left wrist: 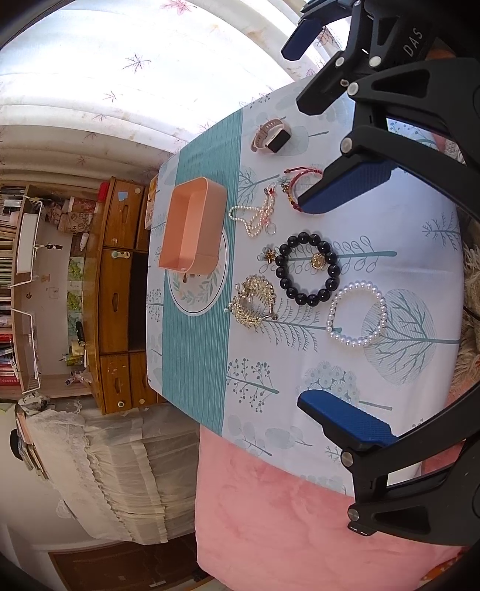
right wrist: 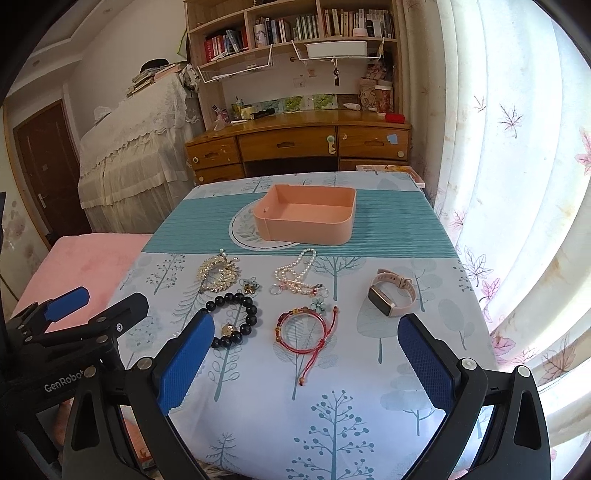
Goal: Organize jewelry
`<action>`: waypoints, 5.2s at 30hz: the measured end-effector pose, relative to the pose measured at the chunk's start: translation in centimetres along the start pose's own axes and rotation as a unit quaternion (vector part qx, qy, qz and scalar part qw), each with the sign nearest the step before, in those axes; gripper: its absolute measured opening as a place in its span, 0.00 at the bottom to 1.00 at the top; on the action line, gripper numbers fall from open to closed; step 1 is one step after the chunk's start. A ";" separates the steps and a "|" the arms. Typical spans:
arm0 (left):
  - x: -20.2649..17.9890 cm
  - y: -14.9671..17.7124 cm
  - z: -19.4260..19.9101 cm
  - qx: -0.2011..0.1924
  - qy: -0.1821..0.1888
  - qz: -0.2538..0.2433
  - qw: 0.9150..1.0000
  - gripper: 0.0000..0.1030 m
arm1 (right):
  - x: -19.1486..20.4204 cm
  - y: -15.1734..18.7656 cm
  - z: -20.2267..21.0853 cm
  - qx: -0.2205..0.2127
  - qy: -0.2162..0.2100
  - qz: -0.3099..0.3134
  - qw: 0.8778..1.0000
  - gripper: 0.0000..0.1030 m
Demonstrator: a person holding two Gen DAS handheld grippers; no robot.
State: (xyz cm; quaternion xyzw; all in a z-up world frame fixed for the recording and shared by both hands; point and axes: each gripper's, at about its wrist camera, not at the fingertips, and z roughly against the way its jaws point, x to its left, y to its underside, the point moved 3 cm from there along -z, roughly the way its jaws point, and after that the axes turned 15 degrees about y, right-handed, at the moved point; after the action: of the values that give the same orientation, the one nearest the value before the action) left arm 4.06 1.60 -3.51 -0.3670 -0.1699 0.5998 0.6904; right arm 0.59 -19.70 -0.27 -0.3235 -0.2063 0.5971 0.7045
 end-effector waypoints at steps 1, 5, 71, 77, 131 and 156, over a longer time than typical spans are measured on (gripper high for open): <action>0.0 0.0 0.0 0.000 0.000 0.000 1.000 0.93 | 0.0 -0.1 0.1 0.001 0.002 -0.001 1.000 0.98; 0.2 -0.1 -0.1 0.002 0.001 0.001 1.000 0.93 | 0.0 -0.3 0.1 0.003 0.007 -0.001 1.000 0.98; 9.6 4.0 -15.0 0.322 0.044 0.012 0.946 0.05 | 6.0 1.5 -20.9 0.190 -0.016 0.143 0.971 0.11; 9.5 2.0 -15.3 0.325 0.076 0.038 0.942 0.05 | 5.7 1.4 -20.7 0.203 -0.051 0.126 0.970 0.07; -0.2 -15.2 -25.6 0.135 0.067 -0.021 0.988 0.23 | 1.0 -16.4 -31.0 0.103 0.021 -0.047 0.993 0.36; 8.5 -3.2 -9.6 0.094 0.014 0.057 0.994 0.64 | 7.6 -6.5 -12.4 0.056 -0.011 0.065 0.996 0.61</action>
State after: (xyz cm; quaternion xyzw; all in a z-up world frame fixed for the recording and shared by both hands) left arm 14.69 6.80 -9.47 -0.3180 -0.0816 0.6465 0.6887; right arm 15.16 -15.45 -5.19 -0.2897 -0.1590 0.6559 0.6787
